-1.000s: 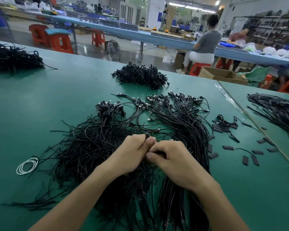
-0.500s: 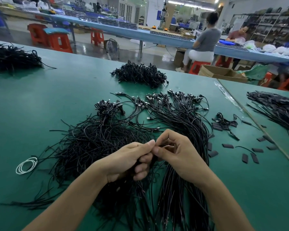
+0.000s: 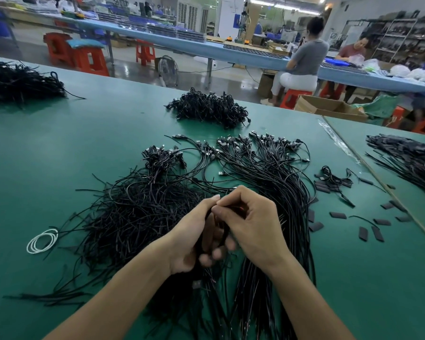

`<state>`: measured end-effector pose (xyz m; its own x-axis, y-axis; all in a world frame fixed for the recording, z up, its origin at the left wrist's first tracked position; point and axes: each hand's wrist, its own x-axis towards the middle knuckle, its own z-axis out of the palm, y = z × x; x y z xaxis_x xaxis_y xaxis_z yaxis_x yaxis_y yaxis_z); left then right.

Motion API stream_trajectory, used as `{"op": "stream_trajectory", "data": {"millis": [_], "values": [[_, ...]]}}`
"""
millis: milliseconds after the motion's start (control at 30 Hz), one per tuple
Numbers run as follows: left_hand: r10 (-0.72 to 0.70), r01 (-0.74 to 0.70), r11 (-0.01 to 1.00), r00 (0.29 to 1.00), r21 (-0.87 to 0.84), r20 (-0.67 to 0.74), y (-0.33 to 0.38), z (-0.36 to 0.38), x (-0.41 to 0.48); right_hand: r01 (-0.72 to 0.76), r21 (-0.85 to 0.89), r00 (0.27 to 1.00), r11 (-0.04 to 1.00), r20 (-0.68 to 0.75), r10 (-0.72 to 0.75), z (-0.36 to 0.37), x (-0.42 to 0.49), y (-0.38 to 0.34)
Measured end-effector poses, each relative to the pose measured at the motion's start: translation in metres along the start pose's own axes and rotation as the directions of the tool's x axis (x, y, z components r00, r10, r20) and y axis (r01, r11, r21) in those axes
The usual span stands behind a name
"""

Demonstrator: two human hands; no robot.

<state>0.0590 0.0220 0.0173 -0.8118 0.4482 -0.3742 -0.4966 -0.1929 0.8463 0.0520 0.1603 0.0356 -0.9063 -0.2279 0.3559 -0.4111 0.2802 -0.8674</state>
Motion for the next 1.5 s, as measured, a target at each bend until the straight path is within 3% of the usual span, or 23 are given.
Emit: {"op": "stream_trajectory", "data": {"millis": [100, 233, 367, 467, 600, 700, 800, 933, 1067, 1300, 1500], "values": [[0.092, -0.078, 0.993, 0.982, 0.09, -0.166, 0.0, -0.008, 0.005, -0.036, 0.018, 0.999, 0.999, -0.007, 0.036, -0.002, 0.007, 0.005], [0.252, -0.193, 0.953, 0.933, 0.233, -0.257, -0.006, -0.014, 0.011, -0.214, 0.209, 0.975, 0.954, 0.105, 0.195, 0.001, 0.007, 0.014], [0.288, -0.226, 0.955, 0.869, 0.194, -0.403, -0.013, -0.02, 0.013, -0.164, 0.021, 0.986, 0.986, -0.026, 0.165, 0.011, 0.002, 0.027], [0.284, -0.258, 0.959, 0.831, 0.121, -0.479, -0.011, -0.033, 0.011, -0.24, -0.142, 0.962, 0.96, -0.169, 0.216, -0.002, 0.003, 0.037], [0.311, -0.296, 0.949, 0.824, 0.107, -0.474, -0.007, -0.038, 0.008, -0.301, -0.541, 0.925, 0.785, 0.035, 0.379, -0.009, 0.001, 0.053], [0.329, -0.315, 0.943, 0.817, 0.113, -0.473, -0.002, -0.035, 0.007, -0.25, -0.669, 0.892, 0.7, 0.122, 0.435, 0.003, -0.004, 0.054], [0.355, -0.349, 0.931, 0.79, 0.11, -0.5, 0.004, -0.031, 0.006, -0.219, -0.76, 0.879, 0.612, 0.12, 0.462, 0.013, -0.007, 0.051], [0.391, -0.399, 0.91, 0.742, 0.111, -0.545, 0.006, -0.024, 0.005, -0.229, -0.782, 0.864, 0.579, 0.11, 0.491, 0.02, -0.006, 0.049], [0.332, -0.378, 0.925, 0.782, 0.021, -0.528, 0.006, -0.021, 0.006, -0.241, -0.781, 0.857, 0.577, 0.108, 0.504, 0.022, -0.006, 0.048], [0.342, -0.363, 0.929, 0.774, 0.069, -0.532, 0.006, -0.02, 0.01, -0.235, -0.768, 0.856, 0.597, 0.127, 0.5, 0.012, -0.004, 0.039], [0.435, -0.439, 0.892, 0.764, 0.111, -0.477, 0.003, -0.026, 0.01, -0.284, -0.73, 0.801, 0.622, 0.177, 0.572, -0.003, 0.0, 0.016]]}}
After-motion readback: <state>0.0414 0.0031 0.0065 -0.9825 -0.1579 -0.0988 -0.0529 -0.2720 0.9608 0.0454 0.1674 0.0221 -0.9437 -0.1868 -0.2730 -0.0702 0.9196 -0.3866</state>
